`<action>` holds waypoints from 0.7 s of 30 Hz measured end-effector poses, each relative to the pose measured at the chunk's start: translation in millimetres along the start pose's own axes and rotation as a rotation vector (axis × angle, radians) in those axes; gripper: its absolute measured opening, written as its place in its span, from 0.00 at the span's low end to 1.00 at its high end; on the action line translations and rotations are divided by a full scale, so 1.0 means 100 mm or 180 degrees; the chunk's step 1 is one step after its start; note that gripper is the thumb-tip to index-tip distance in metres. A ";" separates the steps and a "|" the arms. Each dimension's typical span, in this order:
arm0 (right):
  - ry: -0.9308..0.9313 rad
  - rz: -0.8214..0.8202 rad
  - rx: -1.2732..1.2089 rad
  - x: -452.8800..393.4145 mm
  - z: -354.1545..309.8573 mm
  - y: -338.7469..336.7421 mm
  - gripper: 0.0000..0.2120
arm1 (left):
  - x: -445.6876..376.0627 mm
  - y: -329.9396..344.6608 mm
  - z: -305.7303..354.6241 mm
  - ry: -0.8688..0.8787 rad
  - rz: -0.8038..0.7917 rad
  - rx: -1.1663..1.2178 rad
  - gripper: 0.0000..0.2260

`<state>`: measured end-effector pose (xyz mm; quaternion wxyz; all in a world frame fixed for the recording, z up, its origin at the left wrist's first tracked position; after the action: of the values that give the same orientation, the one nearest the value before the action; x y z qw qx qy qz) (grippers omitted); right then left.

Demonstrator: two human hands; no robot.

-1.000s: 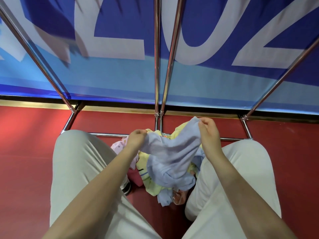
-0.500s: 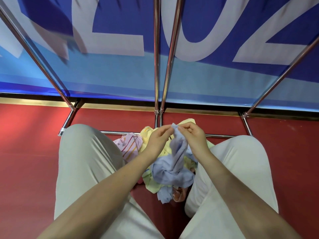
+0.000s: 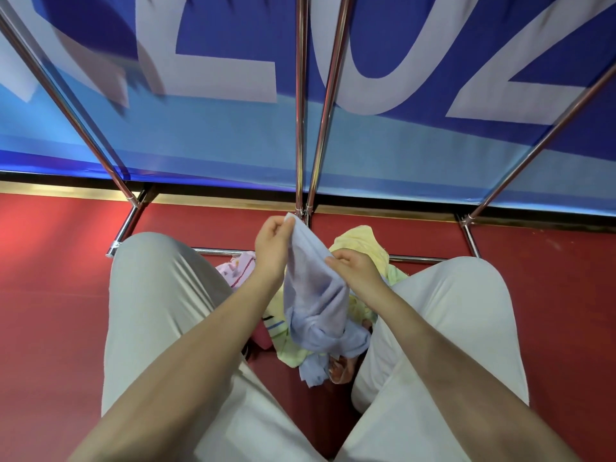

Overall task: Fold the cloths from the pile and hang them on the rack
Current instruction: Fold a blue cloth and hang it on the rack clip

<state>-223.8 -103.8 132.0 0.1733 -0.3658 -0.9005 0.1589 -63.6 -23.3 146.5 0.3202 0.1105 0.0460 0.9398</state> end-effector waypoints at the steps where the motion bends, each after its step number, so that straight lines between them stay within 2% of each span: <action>1: -0.0028 -0.0044 0.0062 0.00 0.02 0.02 0.10 | -0.03 -0.05 0.02 0.0010 0.0056 0.0015 0.08; 5: -0.0210 -0.0217 0.0380 0.01 0.07 0.10 0.19 | -0.14 -0.29 0.06 -0.0162 0.0419 0.0481 0.08; 8: -0.0144 -0.0256 0.0719 -0.01 0.22 0.11 0.19 | -0.24 -0.52 0.12 -0.0345 0.0713 0.1217 0.07; 12: -0.0016 -0.0338 0.1169 -0.04 0.37 0.08 0.19 | -0.30 -0.83 0.22 -0.0287 0.1021 0.1645 0.06; 16: 0.0115 -0.0388 0.1667 -0.03 0.49 0.02 0.18 | -0.28 -1.09 0.33 -0.0131 0.1252 0.1514 0.05; 19: 0.0147 -0.0014 0.1348 -0.06 0.45 -0.09 0.18 | -0.27 -1.24 0.31 -0.0146 0.1324 0.1129 0.08; 21: 0.0147 0.0290 0.0993 -0.07 0.34 -0.19 0.15 | -0.28 -1.25 0.25 -0.0253 0.1285 0.1135 0.08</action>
<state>-244.9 -127.0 108.6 0.2413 -0.3785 -0.8432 0.2959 37.6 59.1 145.8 0.1034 0.2088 0.1752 0.9566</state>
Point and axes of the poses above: each hand's wrist, its own x-axis away from the middle knuckle, its own y-axis out of the palm, z = x × y, the point moved 8 cm from there along -x, towards the middle knuckle, and after that the axes turned 7 degrees about x, right-handed, at the moved point
